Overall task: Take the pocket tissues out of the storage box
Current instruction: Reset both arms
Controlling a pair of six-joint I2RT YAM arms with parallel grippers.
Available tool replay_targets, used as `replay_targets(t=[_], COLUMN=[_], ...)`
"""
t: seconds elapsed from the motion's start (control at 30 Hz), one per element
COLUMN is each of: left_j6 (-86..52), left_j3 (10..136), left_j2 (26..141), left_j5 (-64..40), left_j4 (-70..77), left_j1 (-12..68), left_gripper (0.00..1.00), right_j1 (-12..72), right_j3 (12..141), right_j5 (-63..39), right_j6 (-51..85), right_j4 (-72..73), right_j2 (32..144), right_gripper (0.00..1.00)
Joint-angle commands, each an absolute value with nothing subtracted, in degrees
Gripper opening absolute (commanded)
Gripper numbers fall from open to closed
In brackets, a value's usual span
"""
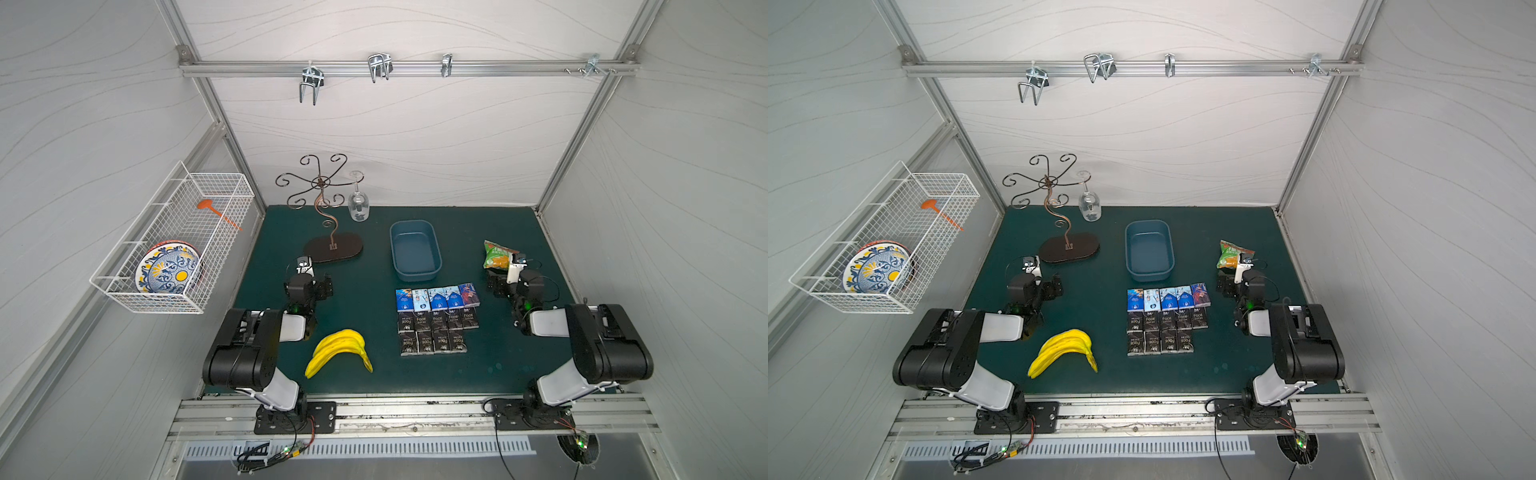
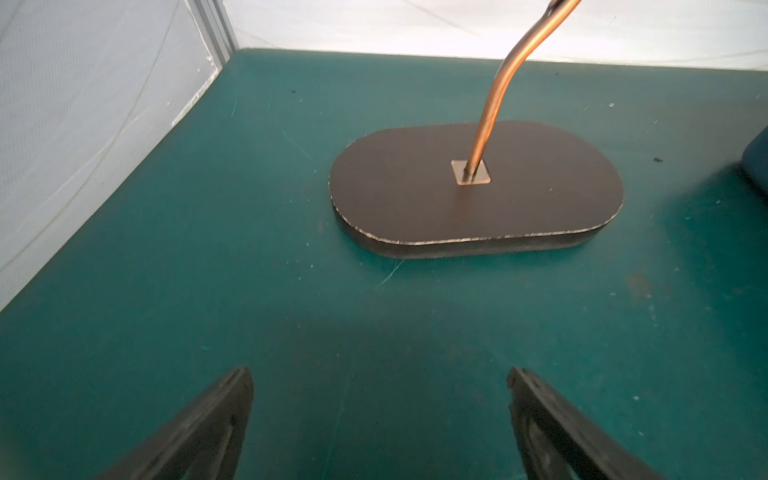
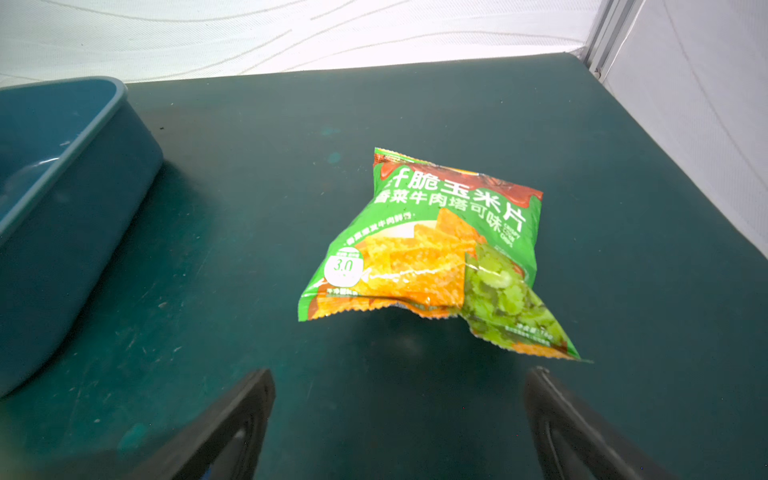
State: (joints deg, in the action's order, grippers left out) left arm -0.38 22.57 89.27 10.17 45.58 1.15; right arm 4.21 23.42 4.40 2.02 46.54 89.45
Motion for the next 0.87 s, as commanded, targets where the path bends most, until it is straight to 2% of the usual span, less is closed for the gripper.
replay_targets(t=[0.0, 0.83], left_j6=[-0.21, -0.35], left_j3=[23.18, 23.64], left_j2=[88.77, 88.95], left_j5=[8.99, 8.18], left_j4=[49.58, 48.98], left_j1=[0.8, 0.63], left_gripper=[1.0, 1.0], right_j1=[5.04, 6.07], right_j3=[24.51, 24.7], right_j5=[6.65, 9.3], right_j6=[1.66, 1.47], right_j4=[46.29, 46.1], right_j2=[89.38, 89.53], right_gripper=[0.99, 0.99])
